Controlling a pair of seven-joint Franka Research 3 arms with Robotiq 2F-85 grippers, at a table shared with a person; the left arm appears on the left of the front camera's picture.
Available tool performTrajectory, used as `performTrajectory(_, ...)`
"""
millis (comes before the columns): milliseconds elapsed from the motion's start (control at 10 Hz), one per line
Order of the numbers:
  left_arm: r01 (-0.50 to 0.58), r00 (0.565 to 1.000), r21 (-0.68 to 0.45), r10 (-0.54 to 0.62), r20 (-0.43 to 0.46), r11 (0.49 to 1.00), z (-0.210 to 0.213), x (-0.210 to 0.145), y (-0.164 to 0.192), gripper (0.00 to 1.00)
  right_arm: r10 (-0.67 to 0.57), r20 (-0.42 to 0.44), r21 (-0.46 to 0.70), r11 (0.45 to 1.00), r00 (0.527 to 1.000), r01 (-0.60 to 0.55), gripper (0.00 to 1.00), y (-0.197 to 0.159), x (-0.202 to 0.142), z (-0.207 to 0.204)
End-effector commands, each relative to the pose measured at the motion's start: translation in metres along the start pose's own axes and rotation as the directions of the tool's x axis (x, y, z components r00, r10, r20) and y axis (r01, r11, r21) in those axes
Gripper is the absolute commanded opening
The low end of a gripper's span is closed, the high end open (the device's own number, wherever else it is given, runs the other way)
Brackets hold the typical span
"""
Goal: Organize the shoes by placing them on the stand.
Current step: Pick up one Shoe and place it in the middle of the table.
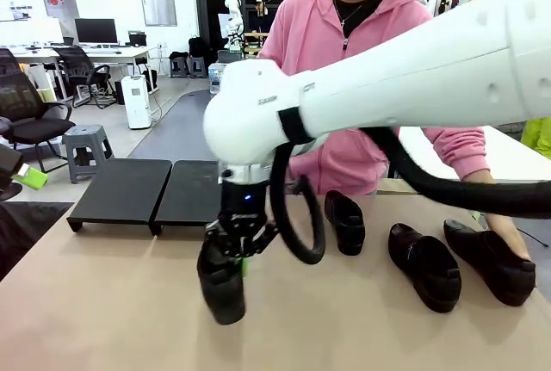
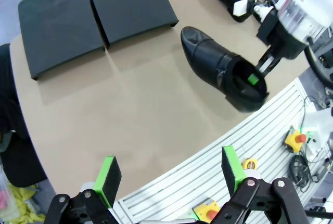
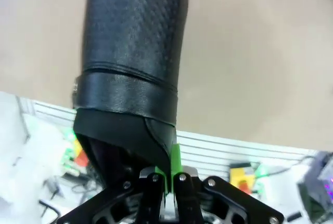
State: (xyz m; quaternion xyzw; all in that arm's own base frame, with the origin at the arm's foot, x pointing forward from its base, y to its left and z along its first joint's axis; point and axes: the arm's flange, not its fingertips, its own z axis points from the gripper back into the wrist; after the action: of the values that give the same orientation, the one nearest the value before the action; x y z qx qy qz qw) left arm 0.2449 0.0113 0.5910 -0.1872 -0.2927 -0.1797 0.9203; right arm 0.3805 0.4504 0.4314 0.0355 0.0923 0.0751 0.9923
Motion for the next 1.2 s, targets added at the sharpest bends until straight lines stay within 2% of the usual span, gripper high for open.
performTrajectory(0,0.004,1.000,-0.020,-0.004,0.004,1.000,0.001,0.000,0.001,1.00,-0.089,0.051,0.091,0.992,0.995,0.084,0.00,0.011,0.000,0.004)
performTrajectory(100,0.004,1.000,-0.020,-0.004,0.004,1.000,0.001,0.000,0.001,1.00,-0.100,0.068,0.095,0.991,0.993,0.093,0.00,0.021,-0.001,-0.006)
performTrajectory(200,0.004,1.000,-0.020,-0.004,0.004,1.000,0.001,0.000,0.001,1.00,-0.111,0.049,0.080,0.991,0.993,0.107,0.00,0.027,0.009,-0.019)
performTrajectory(400,0.004,1.000,-0.020,-0.004,0.004,1.000,0.001,0.000,0.001,1.00,-0.047,-0.085,0.091,0.994,0.995,0.055,0.00,0.030,0.025,-0.044)
performTrajectory(600,0.004,1.000,-0.020,-0.004,0.004,1.000,0.001,0.000,0.001,1.00,-0.030,-0.143,0.090,0.995,0.989,0.043,0.00,0.027,0.035,-0.053)
performTrajectory(700,0.004,1.000,-0.020,-0.004,0.004,1.000,0.001,0.000,0.001,1.00,-0.031,-0.145,0.083,0.996,0.989,0.043,0.00,0.027,0.037,-0.055)
performTrajectory(800,0.004,1.000,-0.020,-0.004,0.004,1.000,0.001,0.000,0.001,1.00,-0.006,-0.150,0.068,0.998,0.989,0.016,0.59,0.027,0.037,-0.055)
performTrajectory(900,0.004,1.000,-0.020,-0.004,0.004,1.000,0.001,0.000,0.001,1.00,-0.009,-0.145,0.064,0.998,0.989,0.018,1.00,0.027,0.035,-0.055)
performTrajectory(1100,0.004,1.000,-0.020,-0.004,0.004,1.000,0.001,0.000,0.001,1.00,-0.004,-0.131,0.071,0.997,0.991,0.013,1.00,0.024,0.029,-0.049)
